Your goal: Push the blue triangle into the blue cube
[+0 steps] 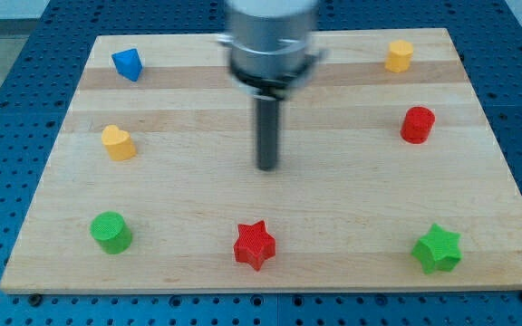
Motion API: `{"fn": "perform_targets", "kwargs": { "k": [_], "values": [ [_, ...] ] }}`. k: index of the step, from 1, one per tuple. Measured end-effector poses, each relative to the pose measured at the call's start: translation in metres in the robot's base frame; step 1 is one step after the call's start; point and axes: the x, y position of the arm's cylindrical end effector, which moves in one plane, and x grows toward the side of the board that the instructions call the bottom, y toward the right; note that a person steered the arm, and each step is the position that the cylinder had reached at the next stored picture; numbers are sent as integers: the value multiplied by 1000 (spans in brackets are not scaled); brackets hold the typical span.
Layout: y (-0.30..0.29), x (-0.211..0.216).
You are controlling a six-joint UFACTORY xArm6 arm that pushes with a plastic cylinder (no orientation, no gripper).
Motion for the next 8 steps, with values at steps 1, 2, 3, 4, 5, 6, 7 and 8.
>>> {"fn": "perform_targets", "kwargs": {
  "k": [1, 2, 3, 4, 5, 6, 7, 8],
  "values": [
    [-106, -53],
    [-153, -78],
    [-180, -84],
    [-204, -103],
    [-204, -140],
    [-204, -149],
    [-197, -180],
    [-163, -202]
  ]
}}
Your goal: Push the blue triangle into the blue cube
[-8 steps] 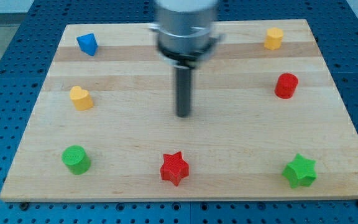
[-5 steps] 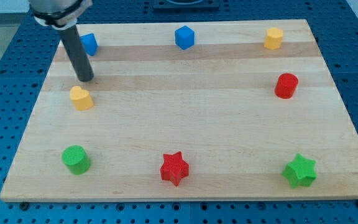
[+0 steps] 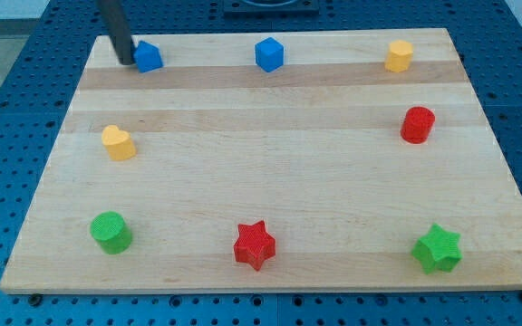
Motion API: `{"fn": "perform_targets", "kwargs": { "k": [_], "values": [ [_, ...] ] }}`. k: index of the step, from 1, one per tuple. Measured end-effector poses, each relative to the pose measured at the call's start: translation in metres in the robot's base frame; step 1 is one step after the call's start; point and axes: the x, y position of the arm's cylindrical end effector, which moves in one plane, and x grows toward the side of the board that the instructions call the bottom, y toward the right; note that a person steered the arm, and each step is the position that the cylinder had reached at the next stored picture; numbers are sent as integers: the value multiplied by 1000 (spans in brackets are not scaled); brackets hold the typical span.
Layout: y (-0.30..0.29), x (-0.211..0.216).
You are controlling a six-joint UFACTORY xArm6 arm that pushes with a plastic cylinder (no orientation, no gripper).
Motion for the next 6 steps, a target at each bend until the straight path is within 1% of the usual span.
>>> {"fn": "perform_targets", "kwargs": {
  "k": [2, 3, 5, 6],
  "values": [
    [9, 0],
    [51, 0],
    [154, 0],
    [167, 1]
  ]
}}
